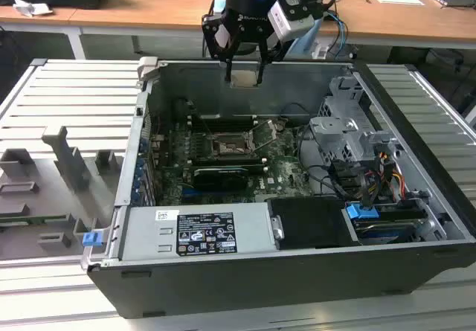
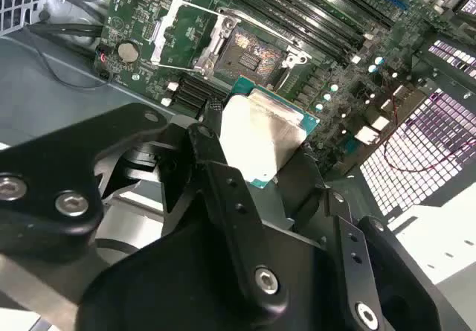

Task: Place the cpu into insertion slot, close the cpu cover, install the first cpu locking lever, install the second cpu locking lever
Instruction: 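Place the cpu into insertion slot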

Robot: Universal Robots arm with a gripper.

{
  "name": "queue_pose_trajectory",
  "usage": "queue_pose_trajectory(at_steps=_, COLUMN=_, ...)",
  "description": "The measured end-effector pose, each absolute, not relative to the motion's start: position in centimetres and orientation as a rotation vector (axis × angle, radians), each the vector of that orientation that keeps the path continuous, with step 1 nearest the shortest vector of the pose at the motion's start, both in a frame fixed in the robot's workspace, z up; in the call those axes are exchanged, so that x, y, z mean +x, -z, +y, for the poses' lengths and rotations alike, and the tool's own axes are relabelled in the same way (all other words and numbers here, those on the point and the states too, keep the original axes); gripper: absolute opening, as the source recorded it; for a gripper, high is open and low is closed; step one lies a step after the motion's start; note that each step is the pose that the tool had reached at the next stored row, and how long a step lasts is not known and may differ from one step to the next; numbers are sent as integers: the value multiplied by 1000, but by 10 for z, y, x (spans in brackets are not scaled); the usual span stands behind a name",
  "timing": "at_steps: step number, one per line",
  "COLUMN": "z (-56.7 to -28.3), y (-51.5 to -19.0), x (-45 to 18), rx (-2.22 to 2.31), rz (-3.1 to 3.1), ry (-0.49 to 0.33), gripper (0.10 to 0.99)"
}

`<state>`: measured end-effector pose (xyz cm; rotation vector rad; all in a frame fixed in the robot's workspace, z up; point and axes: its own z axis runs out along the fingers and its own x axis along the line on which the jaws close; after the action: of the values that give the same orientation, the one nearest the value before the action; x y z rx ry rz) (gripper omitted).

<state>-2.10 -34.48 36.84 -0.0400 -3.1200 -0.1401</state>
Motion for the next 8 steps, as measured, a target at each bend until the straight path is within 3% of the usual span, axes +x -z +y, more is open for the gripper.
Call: queue_pose_trajectory(at_steps=8, z=-345, y=-368, x=-21, rx=-99, rz=-3120, ry=141, gripper=541)
